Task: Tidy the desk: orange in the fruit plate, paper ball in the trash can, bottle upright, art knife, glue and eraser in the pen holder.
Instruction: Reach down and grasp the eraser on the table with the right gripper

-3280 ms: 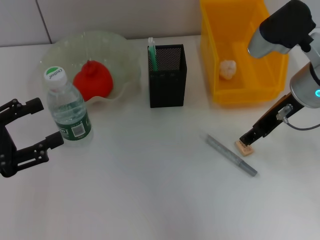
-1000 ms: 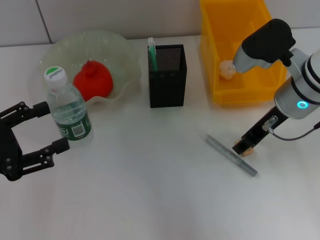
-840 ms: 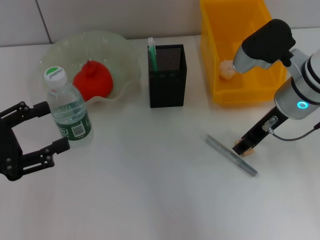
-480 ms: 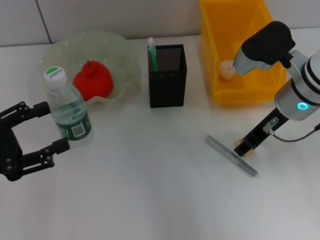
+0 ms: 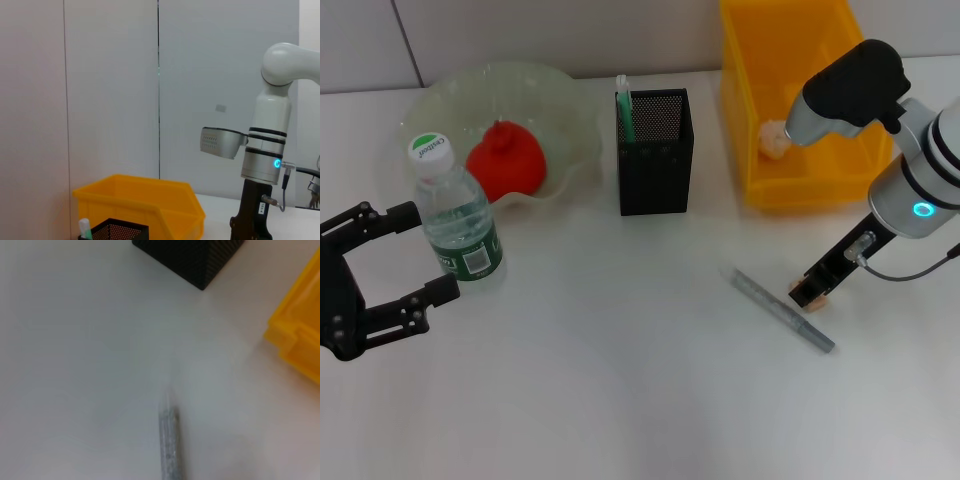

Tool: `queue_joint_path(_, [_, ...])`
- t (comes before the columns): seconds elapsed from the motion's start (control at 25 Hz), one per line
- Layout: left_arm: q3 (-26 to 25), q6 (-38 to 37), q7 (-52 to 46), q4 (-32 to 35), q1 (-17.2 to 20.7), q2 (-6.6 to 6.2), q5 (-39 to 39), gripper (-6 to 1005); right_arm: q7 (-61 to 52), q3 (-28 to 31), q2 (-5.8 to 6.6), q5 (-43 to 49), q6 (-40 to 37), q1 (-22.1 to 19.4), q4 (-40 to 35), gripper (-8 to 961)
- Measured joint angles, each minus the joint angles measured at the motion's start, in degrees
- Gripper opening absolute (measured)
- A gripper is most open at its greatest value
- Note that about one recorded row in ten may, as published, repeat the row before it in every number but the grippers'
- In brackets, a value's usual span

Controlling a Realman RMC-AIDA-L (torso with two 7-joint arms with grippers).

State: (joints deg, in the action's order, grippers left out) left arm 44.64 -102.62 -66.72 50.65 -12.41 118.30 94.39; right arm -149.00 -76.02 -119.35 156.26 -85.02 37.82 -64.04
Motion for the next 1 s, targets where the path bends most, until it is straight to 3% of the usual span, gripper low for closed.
queue_joint_path(0.44, [0.0,-0.2,0.0,0.6,-0.1,-0.09,0.0,830,-0.1,0.0,0.08,0.1,0.0,1.3,2.2,466])
queue_joint_path(1.0, [0.0,-0.3,0.0,1.4,-0.1,-0.09,0.0,830,-0.8,0.0,0.09,0.7,0.2,2.0,2.7,372])
